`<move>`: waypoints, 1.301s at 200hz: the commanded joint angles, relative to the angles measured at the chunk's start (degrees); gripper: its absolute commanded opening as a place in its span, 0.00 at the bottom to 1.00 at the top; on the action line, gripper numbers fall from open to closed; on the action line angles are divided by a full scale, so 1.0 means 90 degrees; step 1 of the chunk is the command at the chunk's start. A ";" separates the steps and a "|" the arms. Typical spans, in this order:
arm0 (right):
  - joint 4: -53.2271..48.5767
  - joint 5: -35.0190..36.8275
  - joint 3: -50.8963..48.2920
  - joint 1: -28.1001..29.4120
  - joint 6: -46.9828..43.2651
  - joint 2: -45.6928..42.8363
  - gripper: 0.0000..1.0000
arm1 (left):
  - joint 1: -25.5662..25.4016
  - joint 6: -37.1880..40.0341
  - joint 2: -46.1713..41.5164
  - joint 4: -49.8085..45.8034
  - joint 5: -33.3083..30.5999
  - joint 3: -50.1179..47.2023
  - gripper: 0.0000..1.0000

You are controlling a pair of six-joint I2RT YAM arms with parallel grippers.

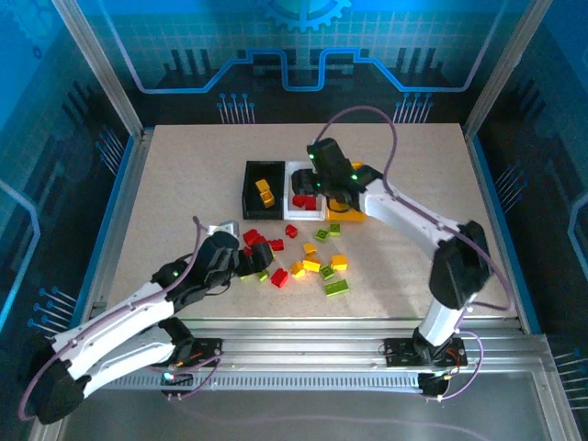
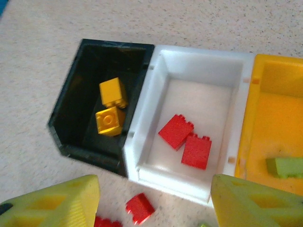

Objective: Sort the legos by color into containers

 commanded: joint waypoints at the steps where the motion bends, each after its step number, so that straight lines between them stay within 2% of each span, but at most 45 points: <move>1: 0.0267 -0.0092 -0.0944 0.0185 0.0220 -0.0577 0.65 | -0.0043 0.0494 0.0577 -0.0477 0.0238 0.0424 0.92; 53: 0.0673 -0.0094 -0.2550 0.0254 0.0562 -0.1567 0.65 | -0.0037 0.1121 0.2378 -0.0270 -0.0026 0.0992 0.78; 121: 0.0822 -0.0001 -0.3334 0.0193 0.0668 -0.2314 0.65 | 0.0118 0.1086 0.4014 0.0328 -0.0282 0.1594 0.62; 172: 0.0764 0.0031 -0.3591 0.0143 0.0698 -0.2547 0.66 | 0.0187 0.1002 0.4573 0.0671 -0.0388 0.1608 0.59; 208: 0.0756 0.0013 -0.3646 0.0096 0.0707 -0.2655 0.66 | 0.0226 0.0966 0.4838 0.0765 -0.0389 0.1610 0.45; 260: 0.0660 0.0067 -0.3646 0.0045 0.0735 -0.2749 0.66 | 0.0182 0.0895 0.4490 0.0656 -0.0308 0.1484 0.30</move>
